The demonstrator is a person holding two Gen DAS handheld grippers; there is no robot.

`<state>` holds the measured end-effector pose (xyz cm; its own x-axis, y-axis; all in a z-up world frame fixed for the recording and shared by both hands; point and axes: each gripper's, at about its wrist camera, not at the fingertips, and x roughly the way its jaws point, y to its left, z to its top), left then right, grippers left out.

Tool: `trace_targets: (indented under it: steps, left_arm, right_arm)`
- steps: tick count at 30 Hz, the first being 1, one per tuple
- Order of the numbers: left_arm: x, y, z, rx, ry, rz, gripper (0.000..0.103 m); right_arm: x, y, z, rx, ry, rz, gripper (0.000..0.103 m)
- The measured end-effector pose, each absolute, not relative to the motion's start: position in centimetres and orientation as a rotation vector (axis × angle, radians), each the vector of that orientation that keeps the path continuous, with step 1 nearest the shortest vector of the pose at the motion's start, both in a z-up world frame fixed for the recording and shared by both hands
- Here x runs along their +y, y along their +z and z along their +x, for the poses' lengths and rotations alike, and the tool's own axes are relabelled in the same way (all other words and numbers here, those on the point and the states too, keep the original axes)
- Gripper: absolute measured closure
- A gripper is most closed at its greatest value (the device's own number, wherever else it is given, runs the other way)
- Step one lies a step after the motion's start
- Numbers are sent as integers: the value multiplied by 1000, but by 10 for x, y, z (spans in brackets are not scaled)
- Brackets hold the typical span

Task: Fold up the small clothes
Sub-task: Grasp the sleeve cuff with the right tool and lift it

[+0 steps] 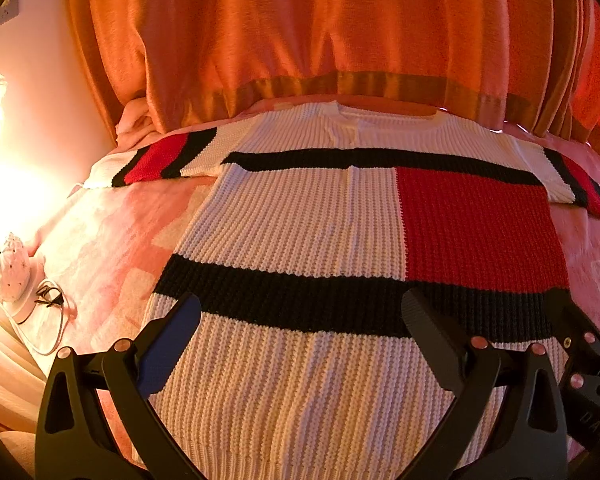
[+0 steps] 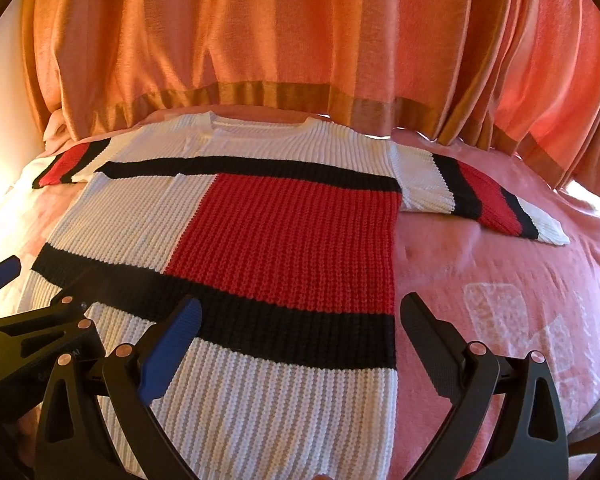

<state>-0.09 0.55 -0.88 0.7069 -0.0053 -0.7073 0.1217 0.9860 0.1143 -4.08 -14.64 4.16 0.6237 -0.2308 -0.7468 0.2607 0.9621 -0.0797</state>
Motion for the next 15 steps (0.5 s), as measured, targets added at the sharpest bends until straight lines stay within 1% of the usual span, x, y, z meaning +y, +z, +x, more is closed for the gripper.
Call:
trace_targets:
  steps: [4, 5, 6, 8, 12, 13, 14, 15]
  left_arm:
    - [3, -5, 3, 779, -75, 164, 5]
    - [1, -3, 6, 781, -74, 168, 5]
    - [-2, 4, 10, 779, -92, 167, 5]
    - [-6, 19, 20, 766, -126, 162, 5]
    - [-17, 44, 50, 730, -178, 163, 5]
    - [-20, 48, 58, 719, -183, 168, 5]
    - [-25, 50, 68, 706, -185, 177, 5]
    - [-30, 51, 75, 700, -189, 183, 5]
  right_arm:
    - [-167, 43, -33, 871, -285, 90, 5]
    - [-176, 46, -29, 874, -280, 104, 8]
    - [-189, 52, -24, 865, -284, 112, 8]
    - [-220, 65, -15, 849, -331, 123, 8]
    - [-327, 90, 5, 805, -496, 207, 8]
    - [-354, 91, 9, 810, -541, 235, 11]
    - [-382, 88, 12, 816, -579, 271, 19]
    - [-415, 82, 15, 826, -622, 320, 23]
